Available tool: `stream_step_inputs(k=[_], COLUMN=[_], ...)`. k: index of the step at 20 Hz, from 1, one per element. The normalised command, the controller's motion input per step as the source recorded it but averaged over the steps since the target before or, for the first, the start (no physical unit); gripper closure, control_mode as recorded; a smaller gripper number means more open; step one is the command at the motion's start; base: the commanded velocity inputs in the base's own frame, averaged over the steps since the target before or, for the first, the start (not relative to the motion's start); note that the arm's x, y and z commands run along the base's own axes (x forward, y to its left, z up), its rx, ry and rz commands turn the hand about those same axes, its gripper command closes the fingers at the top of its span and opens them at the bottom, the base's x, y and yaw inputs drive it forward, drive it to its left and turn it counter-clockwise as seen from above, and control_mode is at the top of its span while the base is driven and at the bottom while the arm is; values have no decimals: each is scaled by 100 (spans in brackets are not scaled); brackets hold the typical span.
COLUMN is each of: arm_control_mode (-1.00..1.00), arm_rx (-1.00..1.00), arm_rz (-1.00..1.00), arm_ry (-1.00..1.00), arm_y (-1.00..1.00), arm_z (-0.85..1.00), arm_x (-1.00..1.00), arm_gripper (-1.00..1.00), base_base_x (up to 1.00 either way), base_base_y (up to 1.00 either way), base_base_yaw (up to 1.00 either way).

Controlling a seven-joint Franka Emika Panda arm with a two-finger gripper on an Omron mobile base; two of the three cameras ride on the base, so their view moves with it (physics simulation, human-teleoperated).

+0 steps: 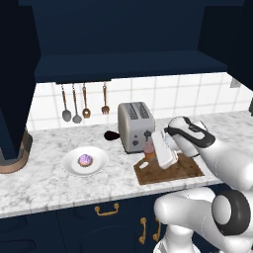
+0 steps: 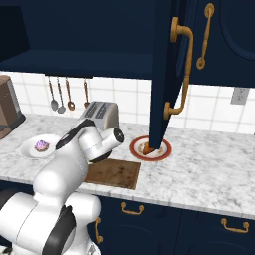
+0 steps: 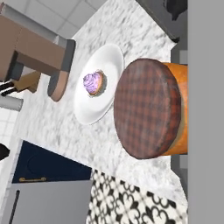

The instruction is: From the different types of pastries on the counter, select a croissant and place it on the cutting board. Then retrieve a jar of jam from the cabinet and place it alongside the croissant on the cutting board.

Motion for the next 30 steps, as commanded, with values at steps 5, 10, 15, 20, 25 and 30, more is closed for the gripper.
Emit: stream_step_inputs(k=[5,10,15,20,25,30], arm_control_mode=[-100,-100,-100,-100,-100,-100], arm_rx=[0,0,0,0,0,0], arm_rz=[0,4,7,6,3,0], arm_ry=[-2,1,1,4,5,6], arm_y=[0,-15,-40,-17,-9,-3], arm_z=[-9,-9,-1,-14,-17,-13], arm_x=[0,0,0,0,0,0], arm_gripper=[100,100,100,100,100,100], base_base_x=[0,0,0,0,0,0], base_base_y=[0,0,0,0,0,0], base_base_yaw=[0,0,0,0,0,0])
